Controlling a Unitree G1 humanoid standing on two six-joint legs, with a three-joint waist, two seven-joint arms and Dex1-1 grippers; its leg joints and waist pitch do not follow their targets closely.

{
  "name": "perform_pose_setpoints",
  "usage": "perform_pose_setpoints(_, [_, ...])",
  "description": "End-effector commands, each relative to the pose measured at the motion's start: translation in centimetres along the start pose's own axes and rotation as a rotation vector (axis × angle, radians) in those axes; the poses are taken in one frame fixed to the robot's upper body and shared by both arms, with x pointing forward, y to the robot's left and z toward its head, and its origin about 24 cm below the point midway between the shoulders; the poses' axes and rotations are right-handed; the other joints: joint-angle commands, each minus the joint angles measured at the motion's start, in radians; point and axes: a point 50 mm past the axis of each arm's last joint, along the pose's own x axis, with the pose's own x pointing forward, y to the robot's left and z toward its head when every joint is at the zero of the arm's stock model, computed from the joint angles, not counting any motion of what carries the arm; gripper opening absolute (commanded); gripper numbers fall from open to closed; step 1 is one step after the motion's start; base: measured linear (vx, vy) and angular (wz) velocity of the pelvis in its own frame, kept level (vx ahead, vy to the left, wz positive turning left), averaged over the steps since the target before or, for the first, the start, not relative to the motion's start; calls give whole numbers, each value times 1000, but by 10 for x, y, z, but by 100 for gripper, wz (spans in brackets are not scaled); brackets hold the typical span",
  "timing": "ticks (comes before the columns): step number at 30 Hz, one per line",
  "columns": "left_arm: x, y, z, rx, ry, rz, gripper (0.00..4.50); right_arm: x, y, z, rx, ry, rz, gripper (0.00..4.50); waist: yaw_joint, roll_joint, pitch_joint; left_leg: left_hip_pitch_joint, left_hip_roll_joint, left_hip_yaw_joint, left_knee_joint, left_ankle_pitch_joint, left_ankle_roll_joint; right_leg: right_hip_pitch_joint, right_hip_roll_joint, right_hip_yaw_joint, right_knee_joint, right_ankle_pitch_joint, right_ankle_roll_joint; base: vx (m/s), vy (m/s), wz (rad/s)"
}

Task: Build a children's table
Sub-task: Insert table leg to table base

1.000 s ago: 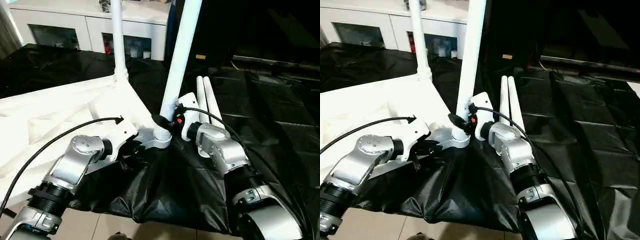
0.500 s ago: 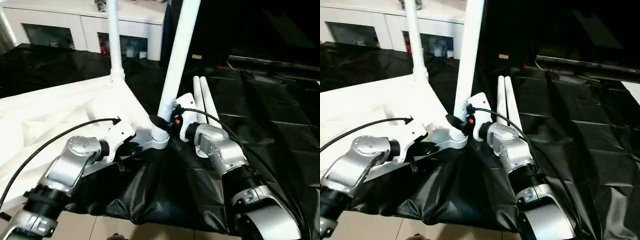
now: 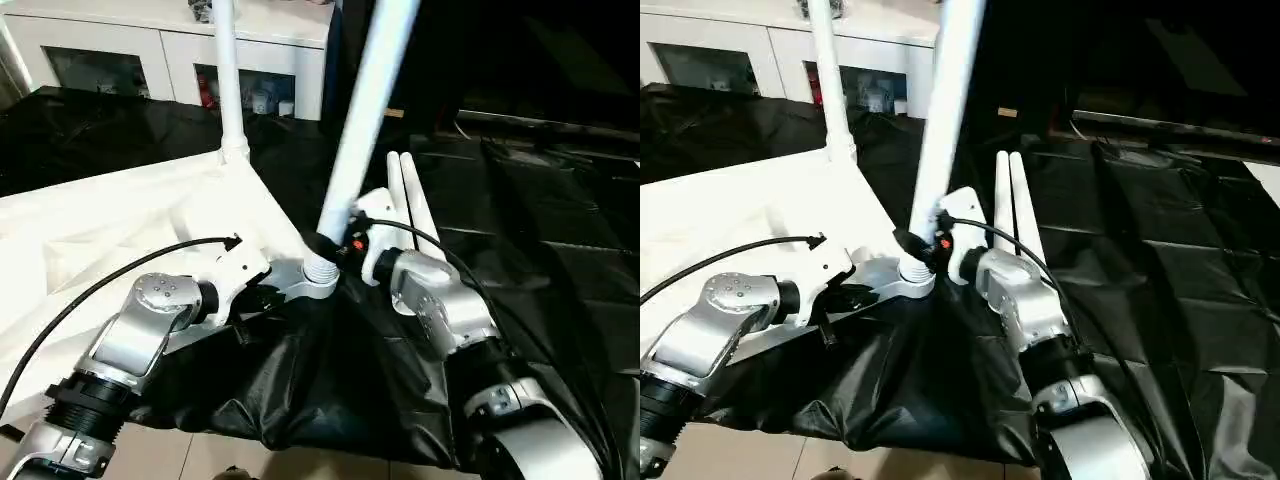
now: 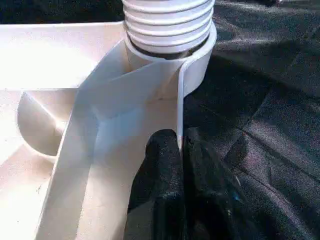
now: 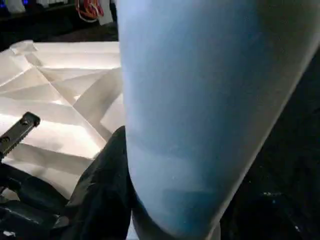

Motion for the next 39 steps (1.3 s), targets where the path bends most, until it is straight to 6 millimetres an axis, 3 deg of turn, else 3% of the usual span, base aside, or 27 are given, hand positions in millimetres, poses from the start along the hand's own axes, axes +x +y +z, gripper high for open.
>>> perform_pose_setpoints(1, [4,-2,-12,-39,42,14,0,-15,-15,5,1,-65,-83,189,-2,13,-58,18,60,-23,-80,-202,-22,39,-89,56,-85,-174,-182,0,0,0])
perform_pose_setpoints(10, [5,1,-11,-34,38,39,0,-26,-16,1,-13,-110,-107,189,-1,10,-56,17,60,-24,-83,-212,-19,37,-89,56,-89,-212,-169,0,0,0])
perform_pose_setpoints(17, [9,1,-9,-35,29,45,0,-23,-2,-1,-80,-83,-61,189,-6,1,-51,15,58,-26,-83,-238,-18,33,-91,57,-102,-327,-130,0,0,0])
perform_pose_setpoints(20, [10,1,-10,-34,29,40,0,-18,3,0,-105,-67,-42,189,-6,8,-51,15,59,-27,-85,-240,-17,31,-91,58,-101,-321,-136,0,0,0])
perform_pose_setpoints(24, [9,-1,-11,-22,33,24,0,-12,6,1,-128,-39,-26,188,-7,2,-52,15,60,-27,-86,-236,-18,32,-90,57,-98,-295,-145,0,0,0])
perform_pose_setpoints(25, [9,-2,-11,-16,33,17,0,-11,6,1,-130,-30,-21,188,-6,5,-53,15,60,-26,-85,-228,-17,33,-91,58,-96,-280,-151,0,0,0])
perform_pose_setpoints(26, [9,-3,-11,-11,33,12,0,-10,5,0,-136,-19,-15,188,-7,-6,-52,13,60,-25,-85,-226,-13,33,-89,57,-97,-276,-151,0,0,0])
perform_pose_setpoints(27, [9,-3,-10,-9,32,9,0,-10,5,0,-137,-14,-12,188,-5,-8,-51,14,60,-25,-85,-221,-10,33,-91,57,-97,-281,-151,0,0,0])
perform_pose_setpoints(29, [9,-4,-10,0,30,-1,0,-9,4,0,-145,-1,-5,188,-4,-3,-52,14,61,-25,-85,-210,-8,33,-93,58,-95,-271,-151,0,0,0])
perform_pose_setpoints(32, [8,-6,-9,10,28,-10,0,-7,2,1,-155,18,5,188,-4,-5,-51,13,60,-24,-85,-198,-5,34,-92,57,-94,-257,-154,0,0,0])
perform_pose_setpoints(33, [8,-6,-8,13,27,-14,0,-7,1,1,-162,24,9,188,-5,-11,-51,14,61,-22,-84,-201,-4,32,-91,57,-95,-260,-152,0,0,0])
perform_pose_setpoints(39, [6,-12,-7,47,20,-52,0,-1,-7,7,-145,37,6,188,-7,-12,-52,15,61,-23,-83,-195,-6,32,-92,57,-92,-258,-159,0,0,0])
